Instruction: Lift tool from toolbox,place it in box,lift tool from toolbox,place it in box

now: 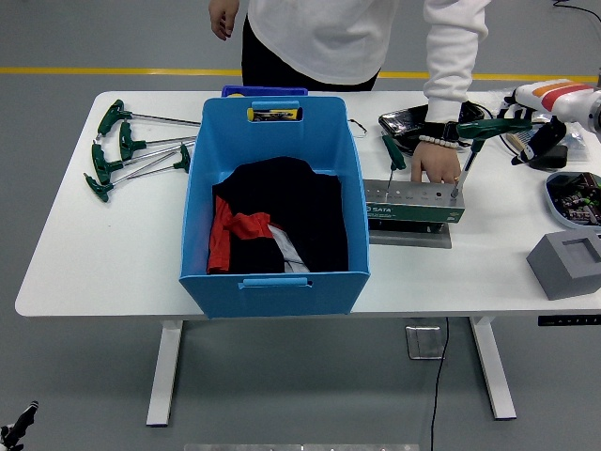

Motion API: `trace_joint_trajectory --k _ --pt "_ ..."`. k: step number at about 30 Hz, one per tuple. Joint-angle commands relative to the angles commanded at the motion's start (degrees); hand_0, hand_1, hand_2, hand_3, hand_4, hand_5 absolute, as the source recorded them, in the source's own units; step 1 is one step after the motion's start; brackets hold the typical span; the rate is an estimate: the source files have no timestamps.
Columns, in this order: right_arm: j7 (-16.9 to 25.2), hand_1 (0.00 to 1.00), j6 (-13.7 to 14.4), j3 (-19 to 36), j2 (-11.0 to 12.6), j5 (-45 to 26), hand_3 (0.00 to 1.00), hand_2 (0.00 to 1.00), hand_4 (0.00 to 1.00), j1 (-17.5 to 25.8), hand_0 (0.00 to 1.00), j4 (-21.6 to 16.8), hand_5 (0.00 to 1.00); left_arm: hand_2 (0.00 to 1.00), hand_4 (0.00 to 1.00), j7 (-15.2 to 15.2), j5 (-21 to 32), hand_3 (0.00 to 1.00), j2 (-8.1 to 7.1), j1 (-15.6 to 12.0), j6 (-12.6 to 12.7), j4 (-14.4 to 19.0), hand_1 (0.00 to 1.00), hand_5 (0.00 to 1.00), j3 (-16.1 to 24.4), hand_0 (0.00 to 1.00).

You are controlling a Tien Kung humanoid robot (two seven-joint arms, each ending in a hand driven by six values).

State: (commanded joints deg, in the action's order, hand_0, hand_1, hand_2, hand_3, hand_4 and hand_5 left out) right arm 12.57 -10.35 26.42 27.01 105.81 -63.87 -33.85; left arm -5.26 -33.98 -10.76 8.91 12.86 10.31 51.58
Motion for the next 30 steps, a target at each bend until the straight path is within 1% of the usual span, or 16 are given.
trace_joint_trajectory --k 4,5,11,17,22,23,30 --pt "0.05 0.487 -0.10 -0.56 -0.12 -0.22 0.607 0.494 0.998 -0.05 0.651 1.23 0.199 0.904 0.702 -0.05 0.16 0.753 -0.06 0.34 -0.05 0.00 0.900 0.777 -0.21 0.883" --pt "0.06 0.449 -0.11 -0.66 -0.15 -0.26 0.582 0.461 0.998 -0.06 0.630 1.39 0.200 0.903 0.703 -0.04 0.16 0.753 -0.06 0.38 -0.04 0.00 0.900 0.779 -0.21 0.883" --pt "0.35 0.442 0.33 -1.60 -0.59 -0.72 0.573 0.461 0.998 -0.61 0.630 2.77 0.201 0.904 0.703 0.21 -0.28 0.752 -0.32 1.08 0.07 0.00 0.900 0.778 0.07 0.883" --pt "0.29 0.433 0.03 -1.88 -1.15 -0.79 0.563 0.451 0.998 -1.75 0.633 4.02 0.203 0.904 0.703 0.10 0.11 0.751 -0.65 2.13 0.02 0.00 0.900 0.778 -0.32 0.884" --pt "-0.04 0.433 -0.85 -2.11 -1.45 -1.16 0.563 0.451 0.998 -2.46 0.633 4.06 0.203 0.904 0.703 0.12 0.15 0.751 -0.86 2.44 0.03 0.00 0.900 0.778 -0.39 0.884" --pt "-0.12 0.413 -1.09 -2.19 -1.53 -1.28 0.550 0.433 0.998 -2.55 0.620 4.05 0.203 0.903 0.703 0.13 0.19 0.752 -0.89 2.48 0.04 0.00 0.901 0.778 -0.43 0.884" --pt "-0.23 0.409 -1.87 -3.41 -2.11 -2.91 0.551 0.434 0.998 -2.59 0.612 3.63 0.198 0.904 0.702 0.09 0.59 0.752 -0.89 2.70 0.02 0.00 0.900 0.777 -0.80 0.883"
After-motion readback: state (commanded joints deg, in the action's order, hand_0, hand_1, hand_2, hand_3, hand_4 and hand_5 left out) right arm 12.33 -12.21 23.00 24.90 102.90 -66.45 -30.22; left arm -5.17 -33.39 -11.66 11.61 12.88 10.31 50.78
